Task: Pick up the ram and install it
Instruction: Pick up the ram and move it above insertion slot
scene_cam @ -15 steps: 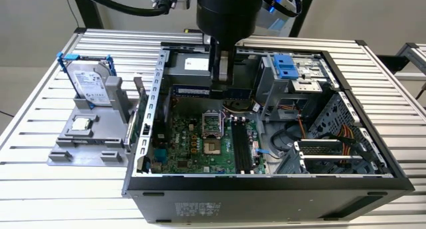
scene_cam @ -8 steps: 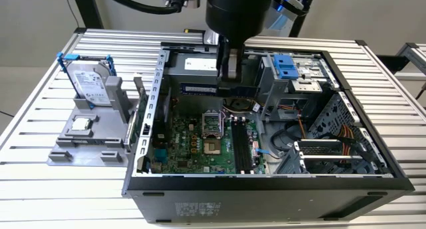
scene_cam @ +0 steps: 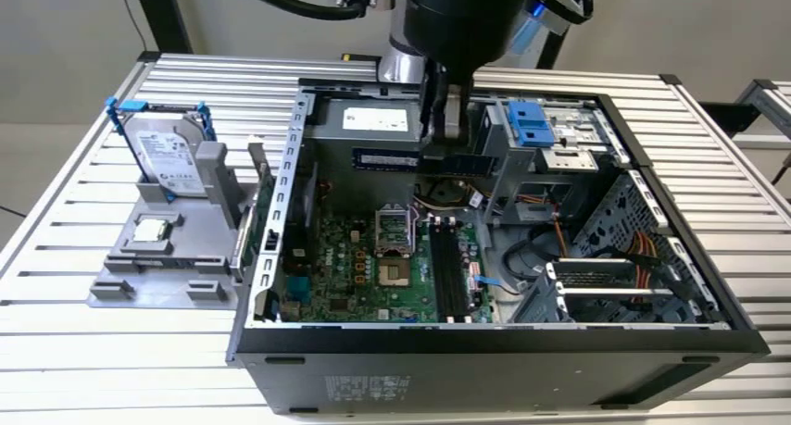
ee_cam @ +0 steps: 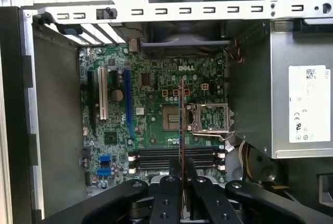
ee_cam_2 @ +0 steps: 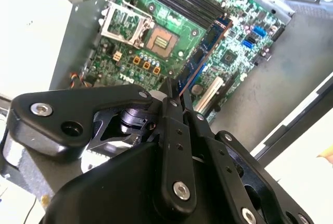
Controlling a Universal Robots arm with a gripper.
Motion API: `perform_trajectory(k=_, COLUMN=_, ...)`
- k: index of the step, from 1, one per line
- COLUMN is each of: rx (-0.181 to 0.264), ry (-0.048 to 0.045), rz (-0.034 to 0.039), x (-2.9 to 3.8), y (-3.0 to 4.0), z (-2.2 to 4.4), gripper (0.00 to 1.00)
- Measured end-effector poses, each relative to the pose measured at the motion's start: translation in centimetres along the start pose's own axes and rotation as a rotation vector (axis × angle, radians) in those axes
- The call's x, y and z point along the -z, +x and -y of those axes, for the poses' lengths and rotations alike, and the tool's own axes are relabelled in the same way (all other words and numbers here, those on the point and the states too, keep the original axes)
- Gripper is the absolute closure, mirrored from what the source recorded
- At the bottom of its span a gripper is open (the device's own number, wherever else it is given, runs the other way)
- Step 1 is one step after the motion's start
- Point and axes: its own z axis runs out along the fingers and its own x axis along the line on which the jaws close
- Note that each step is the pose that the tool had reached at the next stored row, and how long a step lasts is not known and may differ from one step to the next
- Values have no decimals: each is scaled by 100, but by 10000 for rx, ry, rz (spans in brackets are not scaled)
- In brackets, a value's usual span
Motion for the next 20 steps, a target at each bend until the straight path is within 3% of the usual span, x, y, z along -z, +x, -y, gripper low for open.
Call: perform_trajectory(k=20, rx=0, ry=0, rz=0, x=7, y=-156, z=415, gripper=100)
